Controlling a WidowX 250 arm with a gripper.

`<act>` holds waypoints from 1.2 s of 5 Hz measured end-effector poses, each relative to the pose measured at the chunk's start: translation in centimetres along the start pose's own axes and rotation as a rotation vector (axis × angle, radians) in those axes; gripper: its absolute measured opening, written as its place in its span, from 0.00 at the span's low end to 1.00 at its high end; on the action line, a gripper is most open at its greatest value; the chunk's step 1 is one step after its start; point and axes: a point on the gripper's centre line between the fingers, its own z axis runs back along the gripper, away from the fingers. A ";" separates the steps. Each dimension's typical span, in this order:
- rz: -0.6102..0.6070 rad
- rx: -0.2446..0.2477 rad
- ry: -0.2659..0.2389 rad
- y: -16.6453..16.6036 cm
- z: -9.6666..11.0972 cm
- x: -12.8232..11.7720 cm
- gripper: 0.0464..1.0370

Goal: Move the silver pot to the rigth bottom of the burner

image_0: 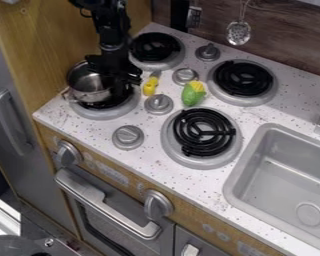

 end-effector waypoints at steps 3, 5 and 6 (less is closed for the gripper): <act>-0.166 -0.025 -0.047 -9.1 6.5 -4.3 0.02; -0.284 -0.051 -0.038 -17.2 6.2 -9.5 0.02; -0.386 -0.047 -0.020 -20.5 5.2 -10.7 0.02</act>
